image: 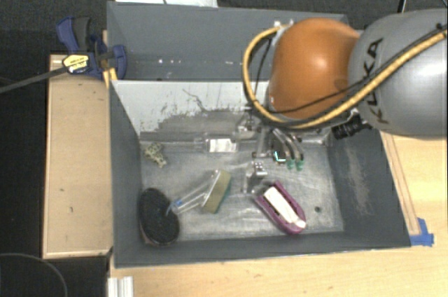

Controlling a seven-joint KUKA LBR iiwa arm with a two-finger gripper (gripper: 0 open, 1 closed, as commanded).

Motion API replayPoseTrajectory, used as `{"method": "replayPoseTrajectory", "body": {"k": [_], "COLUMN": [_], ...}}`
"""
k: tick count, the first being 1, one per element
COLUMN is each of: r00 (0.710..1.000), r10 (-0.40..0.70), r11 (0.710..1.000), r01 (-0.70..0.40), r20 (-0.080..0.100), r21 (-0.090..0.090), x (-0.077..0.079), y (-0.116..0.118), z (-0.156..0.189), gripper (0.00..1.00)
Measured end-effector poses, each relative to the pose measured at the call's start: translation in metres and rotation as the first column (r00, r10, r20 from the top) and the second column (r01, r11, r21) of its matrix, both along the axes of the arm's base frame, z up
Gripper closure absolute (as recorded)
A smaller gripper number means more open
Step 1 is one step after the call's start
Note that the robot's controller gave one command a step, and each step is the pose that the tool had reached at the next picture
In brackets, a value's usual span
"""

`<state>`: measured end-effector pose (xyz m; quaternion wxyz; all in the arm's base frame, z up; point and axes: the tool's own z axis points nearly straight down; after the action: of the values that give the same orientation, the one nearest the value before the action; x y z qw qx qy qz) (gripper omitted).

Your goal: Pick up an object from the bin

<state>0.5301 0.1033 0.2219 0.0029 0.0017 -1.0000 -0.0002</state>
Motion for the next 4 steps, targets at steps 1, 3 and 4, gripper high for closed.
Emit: {"method": "replayPoseTrajectory", "body": {"k": [1,3,4], "r00": [0.919,0.84,0.698], "r10": [0.395,0.543,0.716], "r11": [0.919,0.84,0.698], "r01": [-0.395,-0.543,-0.716], "r20": [0.007,0.012,0.008], "r21": [0.001,-0.003,-0.001], "x": [0.0,-0.006,0.003], "y": [0.077,0.051,0.057], "z": [-0.151,-0.103,-0.15], "gripper": [0.0,0.0,0.0]}}
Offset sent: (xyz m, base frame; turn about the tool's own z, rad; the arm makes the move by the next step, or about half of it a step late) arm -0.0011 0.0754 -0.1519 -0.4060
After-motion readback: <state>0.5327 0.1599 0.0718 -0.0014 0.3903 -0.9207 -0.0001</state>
